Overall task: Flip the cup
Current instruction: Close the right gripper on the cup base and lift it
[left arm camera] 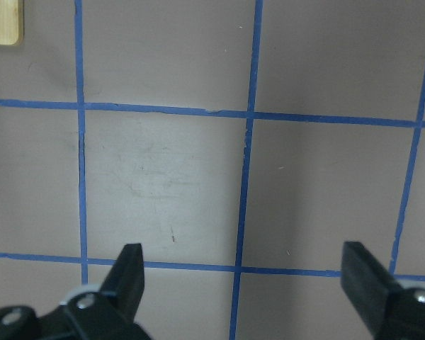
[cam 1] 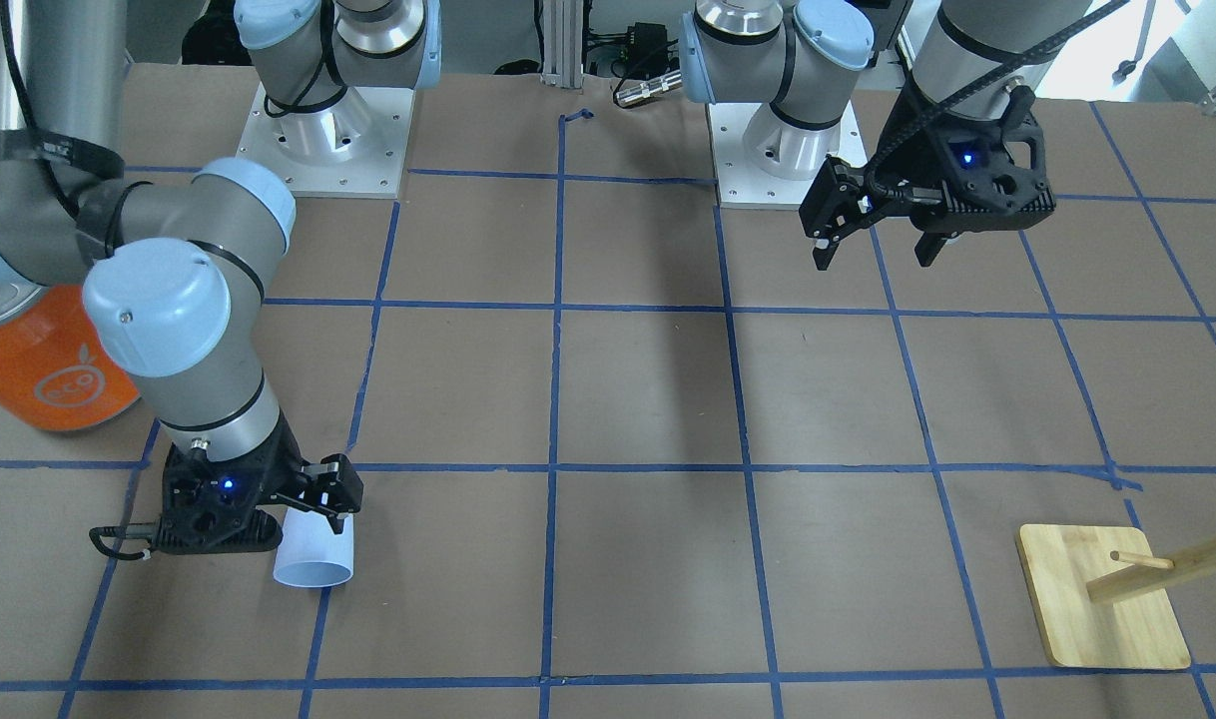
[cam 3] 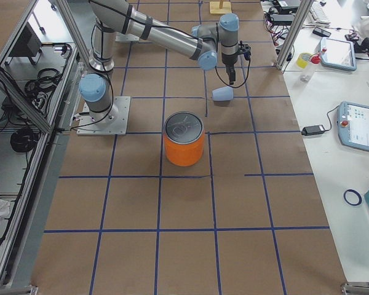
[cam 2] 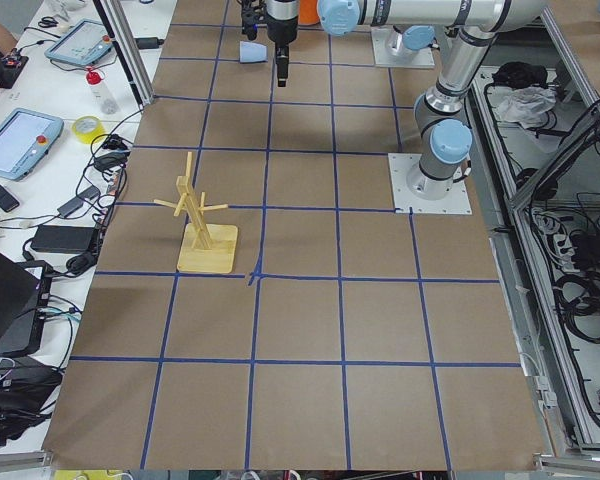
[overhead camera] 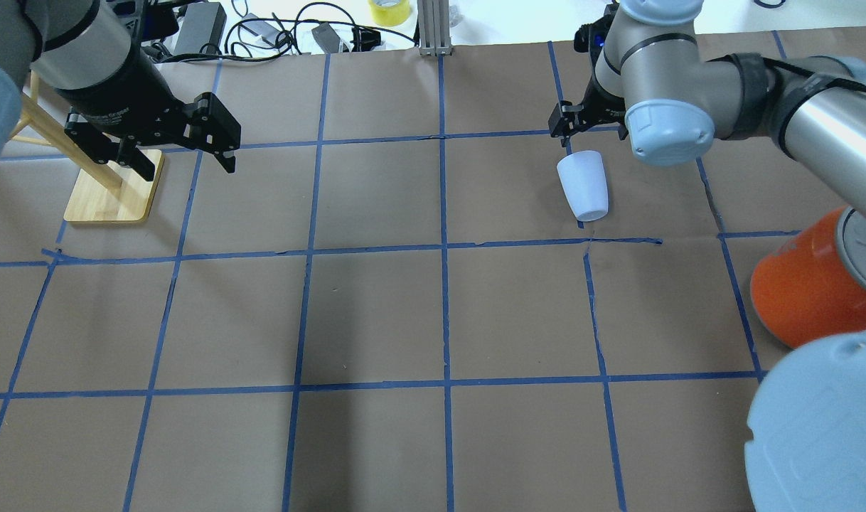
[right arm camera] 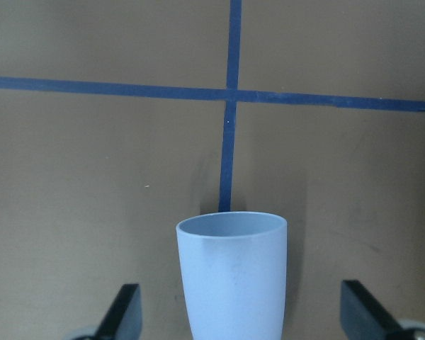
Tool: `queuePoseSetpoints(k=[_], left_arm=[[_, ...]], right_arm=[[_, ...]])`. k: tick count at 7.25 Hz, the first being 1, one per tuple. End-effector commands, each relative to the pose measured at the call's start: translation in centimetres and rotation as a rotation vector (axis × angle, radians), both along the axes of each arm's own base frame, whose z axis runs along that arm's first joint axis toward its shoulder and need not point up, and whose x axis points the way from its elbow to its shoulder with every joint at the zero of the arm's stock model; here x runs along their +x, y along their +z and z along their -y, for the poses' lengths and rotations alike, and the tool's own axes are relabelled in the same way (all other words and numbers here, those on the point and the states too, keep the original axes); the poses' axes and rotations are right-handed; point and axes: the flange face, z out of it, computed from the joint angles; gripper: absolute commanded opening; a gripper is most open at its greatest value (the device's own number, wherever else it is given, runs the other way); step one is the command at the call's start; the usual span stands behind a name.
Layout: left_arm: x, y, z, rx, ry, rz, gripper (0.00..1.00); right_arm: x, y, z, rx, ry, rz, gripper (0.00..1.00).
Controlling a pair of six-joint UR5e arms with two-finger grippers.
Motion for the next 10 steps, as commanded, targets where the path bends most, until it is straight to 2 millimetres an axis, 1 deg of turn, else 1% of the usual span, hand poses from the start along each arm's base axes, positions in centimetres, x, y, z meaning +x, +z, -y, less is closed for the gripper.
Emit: queuePoseSetpoints(k=[1,2,4,6,8,9,10], left_arm=[[0.0,0.0,0.0,0.000,-0.001,0.000,1.00],[0.0,-0.1,0.0,0.001,-0.002,0.000,1.00],[0.0,-0.1,0.0,0.001,-0.002,0.000,1.00],[0.1,0.2,-0.1,-0.003,-0.006,-0.005,1.00],[0.3,0.4,-0.2,-0.006,-0.003,0.002,1.00],[0.2,0.3,-0.2,-0.006,-0.005,0.001,1.00],[0.5,0.3,-0.1,-0.008,0.002,0.001,1.00]], right_arm=[[-1.0,-4.7,1.5,0.016,-0.019,0.000,1.00],[-0.9,-5.9,1.2,0.037,-0.014,0.007,1.00],[-0.7,-7.5,1.2,0.048,-0.008,0.010,1.00],[-0.8,-8.1,1.1,0.060,-0.001,0.007,1.00],[-0.7,-8.9,0.6,0.071,0.013,0.005,0.99],[-0.6,-9.0,0.5,0.073,0.035,0.002,0.92],[-0.5,-8.9,0.5,0.072,0.048,0.000,0.77]])
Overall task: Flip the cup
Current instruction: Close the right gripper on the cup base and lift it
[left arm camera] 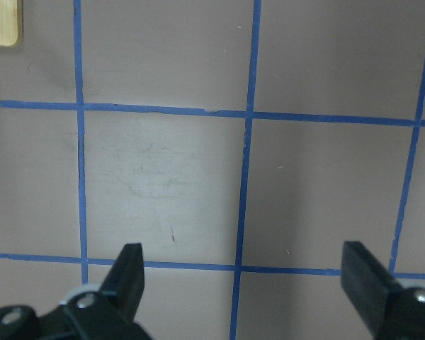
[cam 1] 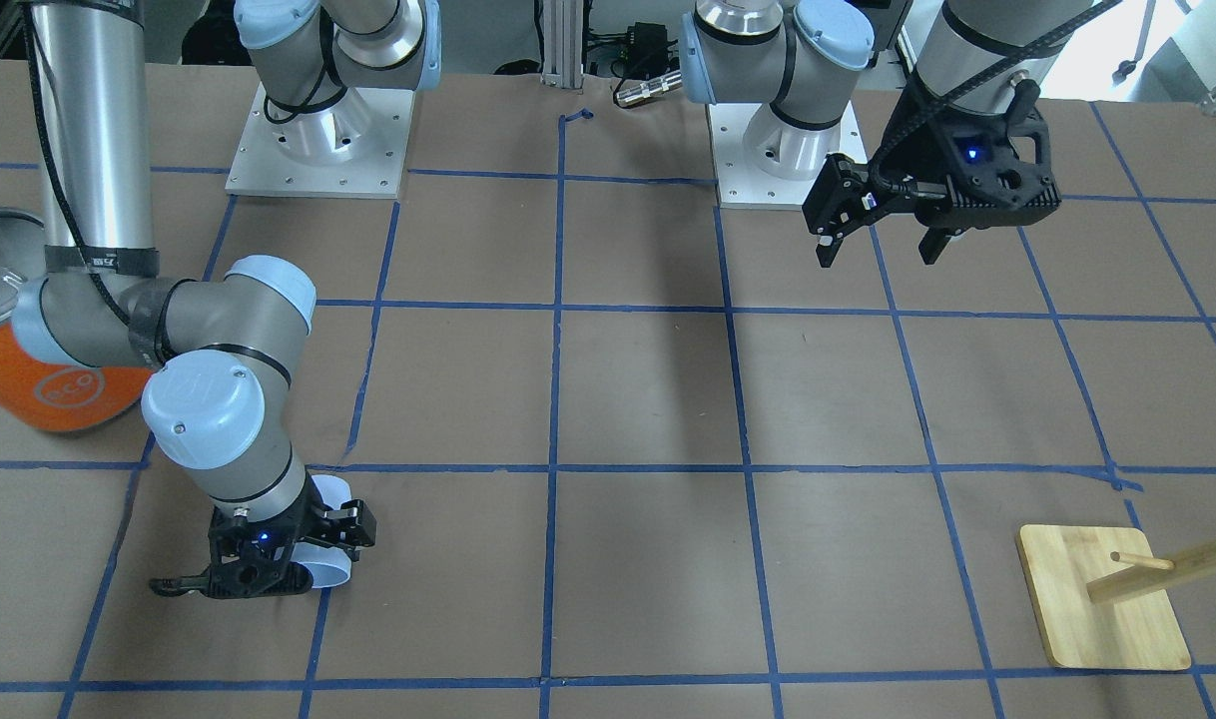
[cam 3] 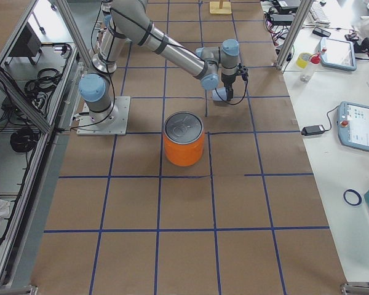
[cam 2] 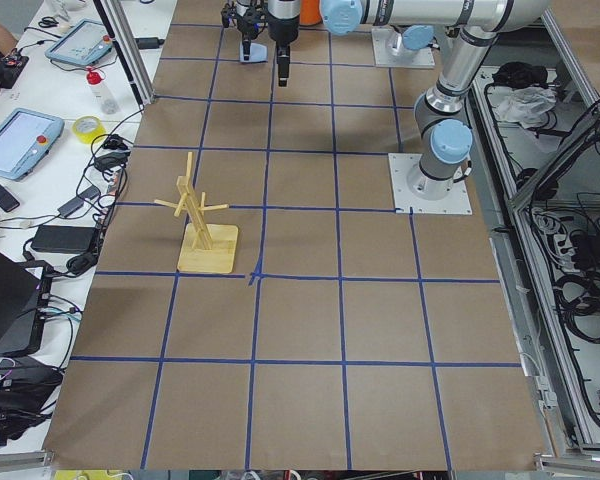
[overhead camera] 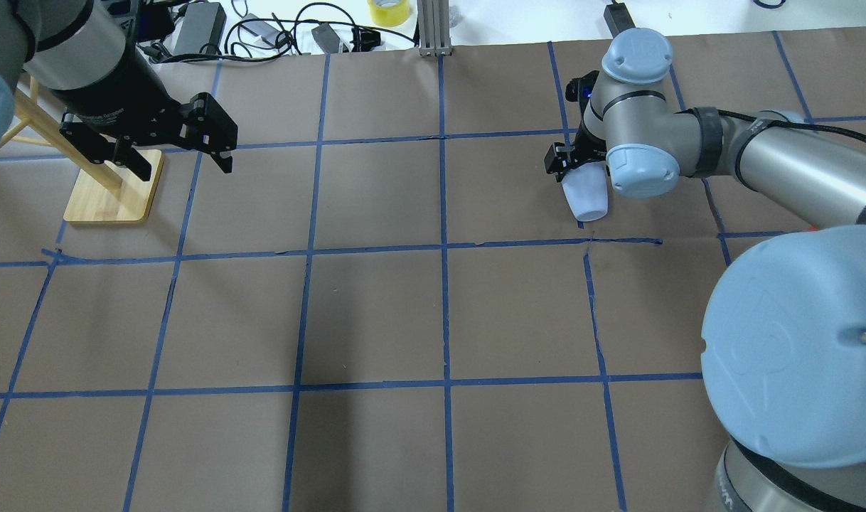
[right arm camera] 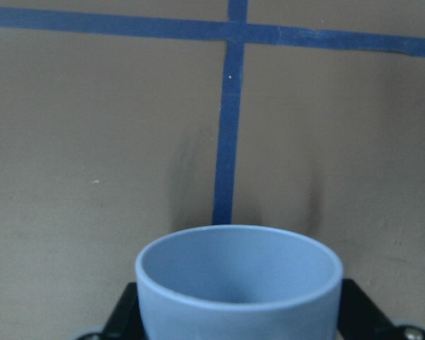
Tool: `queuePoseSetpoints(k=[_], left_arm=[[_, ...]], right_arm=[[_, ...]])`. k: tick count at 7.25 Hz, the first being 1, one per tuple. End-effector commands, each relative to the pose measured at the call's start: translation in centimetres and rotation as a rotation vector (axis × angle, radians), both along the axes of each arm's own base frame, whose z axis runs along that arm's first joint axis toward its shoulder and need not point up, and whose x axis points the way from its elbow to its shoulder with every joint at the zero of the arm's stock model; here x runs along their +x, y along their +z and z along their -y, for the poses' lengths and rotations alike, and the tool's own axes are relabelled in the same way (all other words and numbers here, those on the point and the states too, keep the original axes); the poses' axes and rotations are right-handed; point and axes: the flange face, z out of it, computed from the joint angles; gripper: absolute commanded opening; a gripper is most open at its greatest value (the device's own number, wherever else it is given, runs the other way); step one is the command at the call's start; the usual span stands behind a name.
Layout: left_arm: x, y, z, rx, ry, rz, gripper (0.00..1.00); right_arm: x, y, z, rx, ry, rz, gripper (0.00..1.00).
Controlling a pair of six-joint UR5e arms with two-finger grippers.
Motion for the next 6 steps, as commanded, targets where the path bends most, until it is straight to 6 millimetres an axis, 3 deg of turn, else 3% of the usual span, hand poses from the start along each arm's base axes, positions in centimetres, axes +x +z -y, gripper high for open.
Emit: queuePoseSetpoints(k=[1,2,3,4,5,6], left_arm=[[0.3,0.3,0.1,-0.008,0.006,0.003,1.00],[0.4,0.5,0.1,-0.012,0.006,0.004,1.00],[0.5,0.6,0.2,-0.014,0.008,0.003,1.00],[0.5,0.8,0.2,-0.017,0.008,0.003,1.00],[0.6,0.7,0.3,-0.018,0.008,0.012,1.00],[0.8,0.7,0.3,-0.017,0.009,0.023,1.00]], right_arm=[[0.1,0.2,-0.1,0.002,0.019,0.000,0.45],[0.3,0.5,-0.2,0.001,0.025,-0.001,0.22],[1.3,2.1,-0.2,-0.020,0.061,-0.004,0.19],[4.7,3.9,-1.0,-0.049,0.128,-0.006,0.18],[9.5,4.4,-2.2,-0.062,0.276,0.021,0.18],[12.9,4.7,-3.2,-0.079,0.374,0.035,0.18]])
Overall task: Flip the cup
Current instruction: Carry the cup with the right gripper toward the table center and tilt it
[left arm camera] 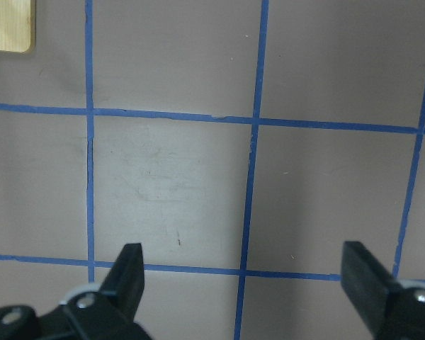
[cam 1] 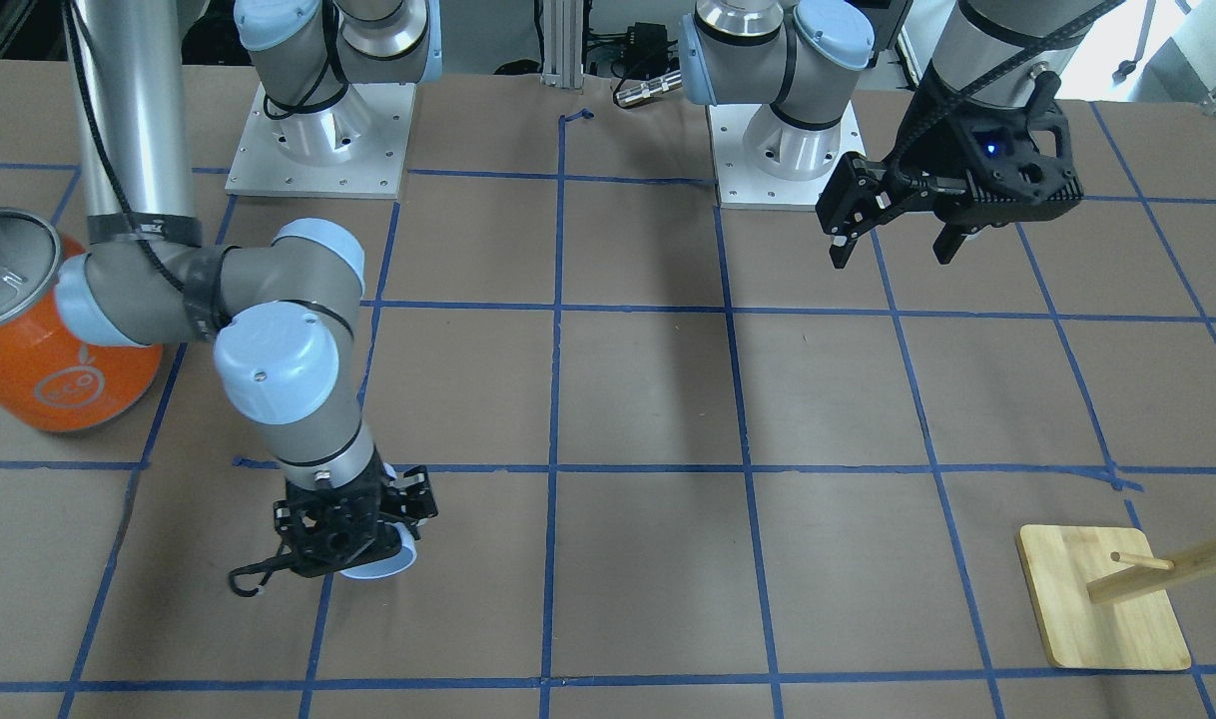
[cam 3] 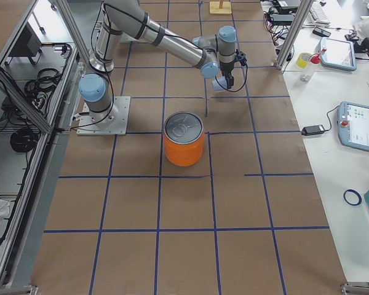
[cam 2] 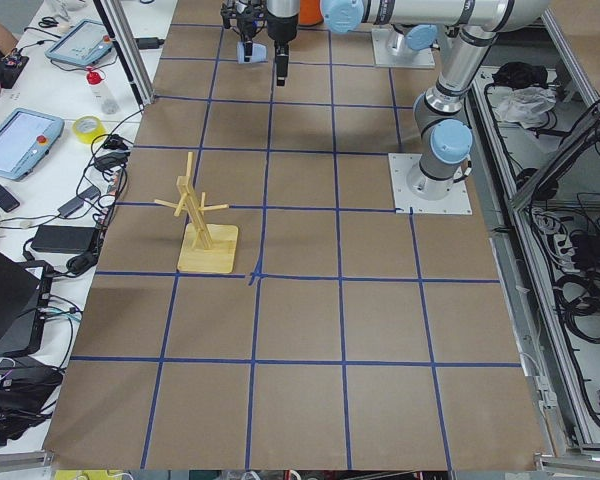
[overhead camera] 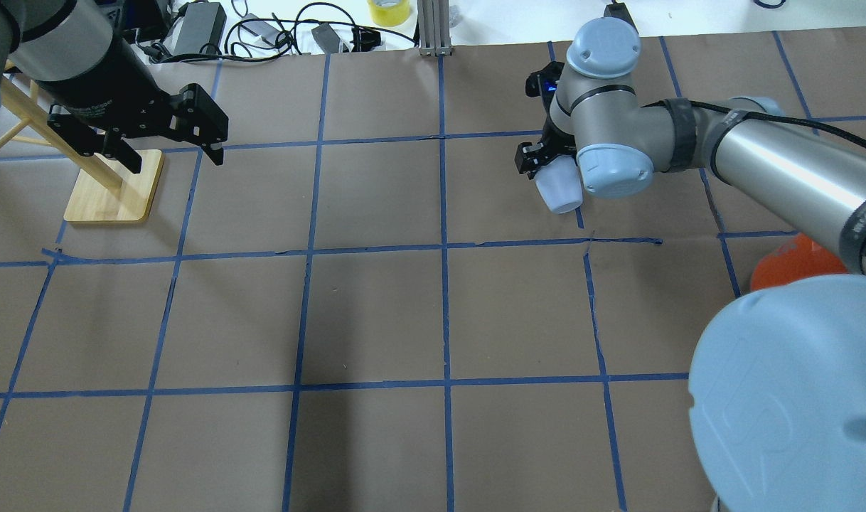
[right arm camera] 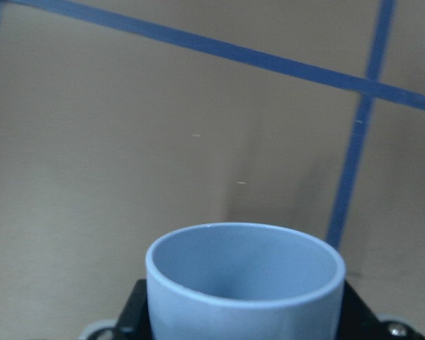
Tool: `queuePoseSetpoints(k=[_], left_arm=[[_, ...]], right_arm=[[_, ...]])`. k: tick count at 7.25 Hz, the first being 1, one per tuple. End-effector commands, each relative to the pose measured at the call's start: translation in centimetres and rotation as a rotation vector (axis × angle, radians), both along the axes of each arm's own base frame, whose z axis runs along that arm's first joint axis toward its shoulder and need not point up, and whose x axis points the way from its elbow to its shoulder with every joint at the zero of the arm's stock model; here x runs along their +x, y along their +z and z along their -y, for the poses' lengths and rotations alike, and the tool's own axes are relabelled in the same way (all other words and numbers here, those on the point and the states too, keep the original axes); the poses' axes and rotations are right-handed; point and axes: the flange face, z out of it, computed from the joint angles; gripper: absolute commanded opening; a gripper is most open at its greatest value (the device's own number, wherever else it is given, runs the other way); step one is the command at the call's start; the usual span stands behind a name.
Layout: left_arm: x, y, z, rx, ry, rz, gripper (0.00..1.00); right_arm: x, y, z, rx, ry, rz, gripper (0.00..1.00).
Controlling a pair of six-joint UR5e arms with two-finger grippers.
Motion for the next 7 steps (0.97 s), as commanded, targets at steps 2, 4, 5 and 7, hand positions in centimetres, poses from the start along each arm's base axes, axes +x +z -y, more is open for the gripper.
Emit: queuePoseSetpoints(k=[2,4,5,7], left_arm=[[2.4,0.2,0.4,0.000,-0.057,0.017,1.00],[2.8,0.2,0.4,0.001,-0.052,0.021,1.00],[2.8,0.2,0.4,0.001,-0.052,0.021,1.00],[2.7,0.0,0.3,0.005,-0.052,0.020,1.00]], right_arm=[[10.0,1.0,-2.9,-0.062,0.503,0.001,0.10],[14.1,0.8,-4.3,-0.133,0.796,0.050,0.09],[17.1,0.8,-5.8,-0.161,0.894,0.085,0.09],[17.2,-0.2,-6.6,-0.140,1.025,-0.013,0.09]])
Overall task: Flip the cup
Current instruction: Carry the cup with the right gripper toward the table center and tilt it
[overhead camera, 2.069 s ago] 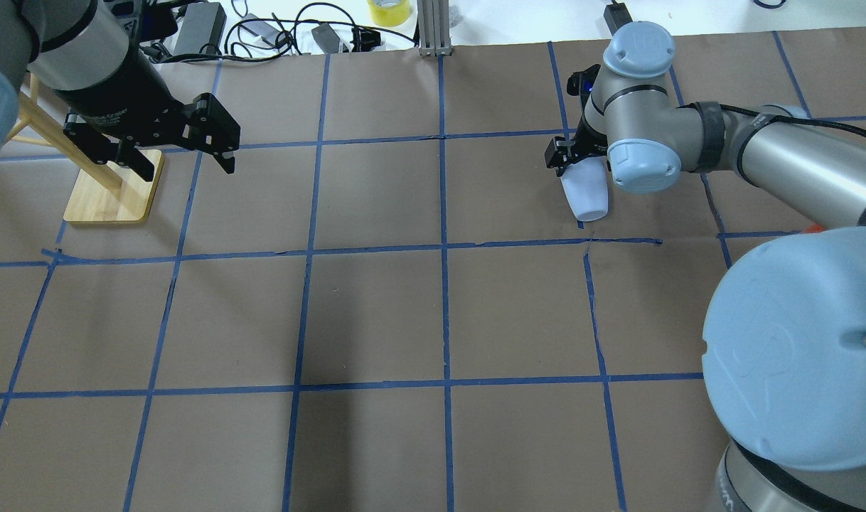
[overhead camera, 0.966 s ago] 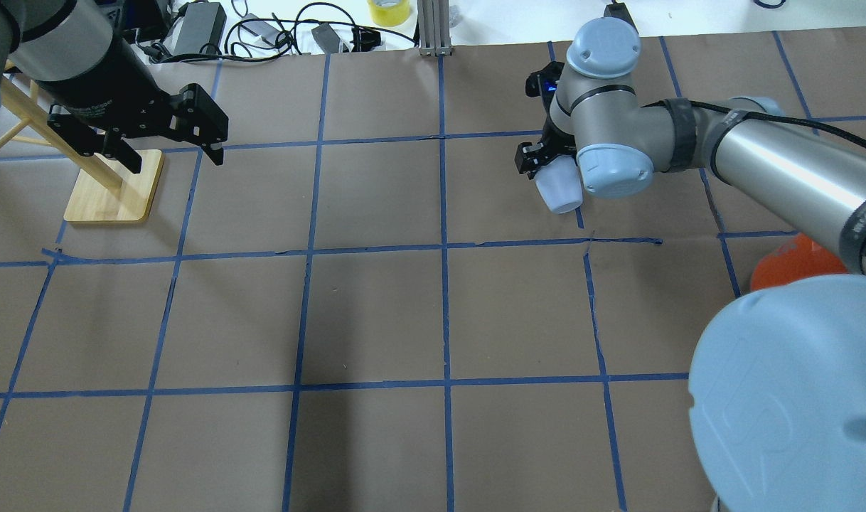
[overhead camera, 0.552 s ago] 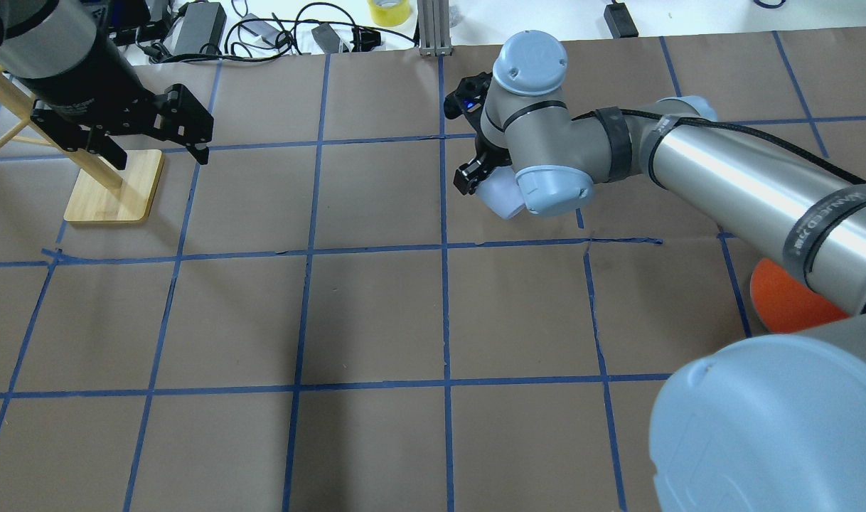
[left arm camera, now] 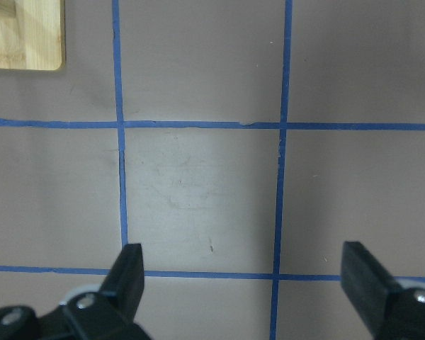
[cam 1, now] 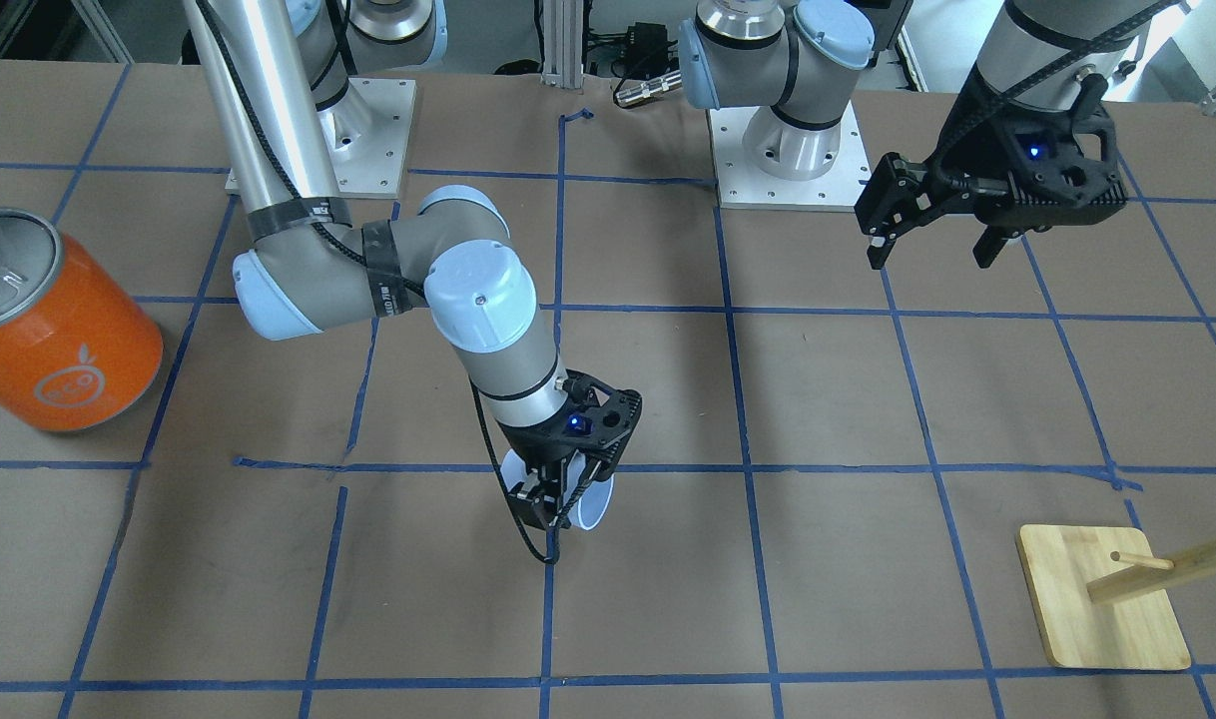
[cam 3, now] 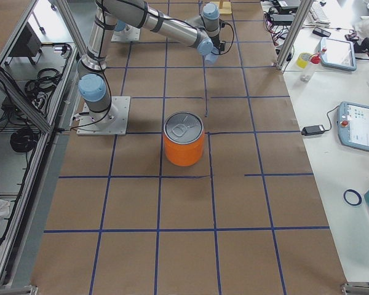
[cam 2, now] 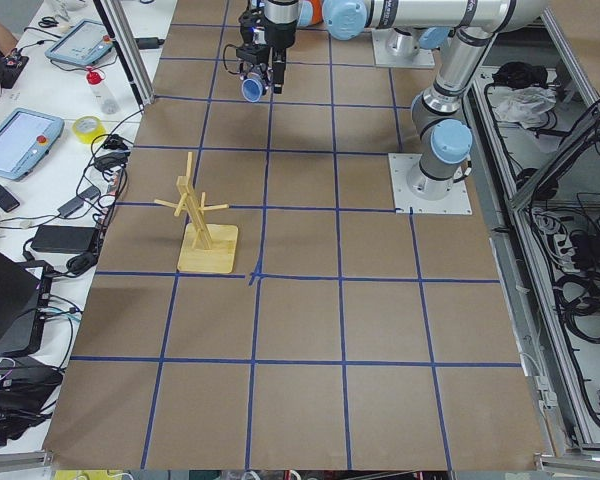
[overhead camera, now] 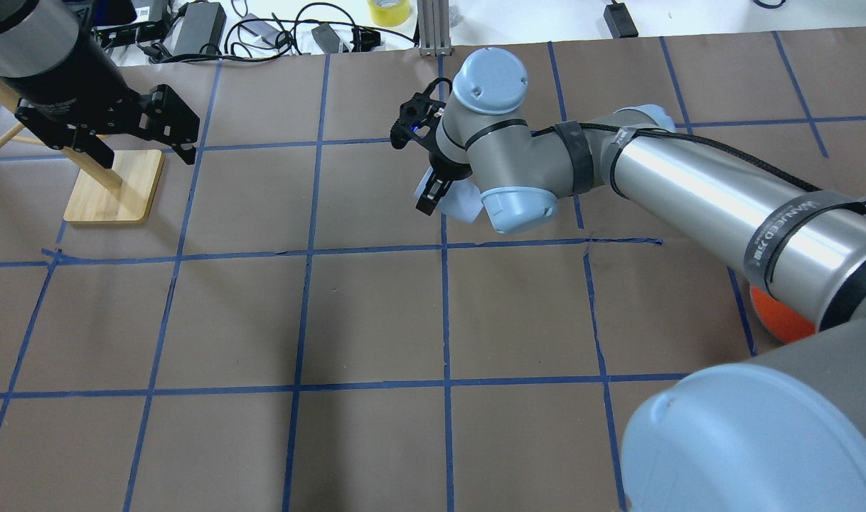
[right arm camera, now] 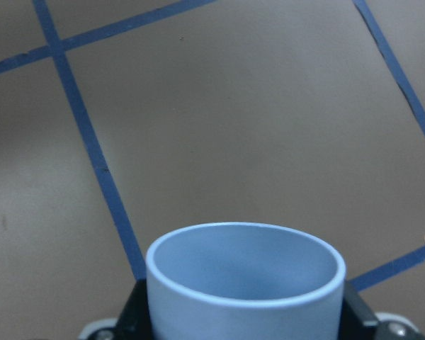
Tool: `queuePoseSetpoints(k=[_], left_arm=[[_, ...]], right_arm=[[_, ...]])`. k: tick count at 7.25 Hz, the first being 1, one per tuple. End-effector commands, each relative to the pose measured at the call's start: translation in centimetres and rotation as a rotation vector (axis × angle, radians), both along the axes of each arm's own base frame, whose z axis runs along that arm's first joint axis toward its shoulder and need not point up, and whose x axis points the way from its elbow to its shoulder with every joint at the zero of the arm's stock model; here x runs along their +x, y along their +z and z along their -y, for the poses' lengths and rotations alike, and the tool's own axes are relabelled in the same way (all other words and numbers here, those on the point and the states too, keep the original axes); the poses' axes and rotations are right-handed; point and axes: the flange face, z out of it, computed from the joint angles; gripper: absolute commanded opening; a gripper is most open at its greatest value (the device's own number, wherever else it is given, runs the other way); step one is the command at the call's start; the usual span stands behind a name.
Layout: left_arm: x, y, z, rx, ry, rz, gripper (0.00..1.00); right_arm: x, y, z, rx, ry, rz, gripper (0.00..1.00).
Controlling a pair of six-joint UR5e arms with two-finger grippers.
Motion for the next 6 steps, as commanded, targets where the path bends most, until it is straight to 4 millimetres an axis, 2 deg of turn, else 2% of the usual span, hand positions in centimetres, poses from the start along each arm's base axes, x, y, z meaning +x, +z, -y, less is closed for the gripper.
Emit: queuePoseSetpoints(k=[1,2,3,4,6], left_arm=[[0.0,-0.2,0.0,0.004,0.000,0.000,1.00],[0.0,-0.2,-0.1,0.003,0.000,-0.002,1.00],[0.0,-0.3,-0.2,0.005,0.000,-0.002,1.00],[-0.1,-0.3,-0.2,0.005,0.000,-0.004,1.00],[-0.1,-0.3,-0.2,0.005,0.000,-0.004,1.00]], right_arm=[[1.5,-0.8,-1.5,-0.040,0.141,-0.105,0.10],[3.3,-2.5,-2.5,-0.039,0.210,-0.134,0.10],[3.9,-3.8,-2.2,-0.040,0.246,-0.142,0.10],[3.9,-4.2,-2.2,-0.049,0.307,-0.153,0.11],[4.1,-3.9,-2.4,-0.053,0.321,-0.146,0.12]])
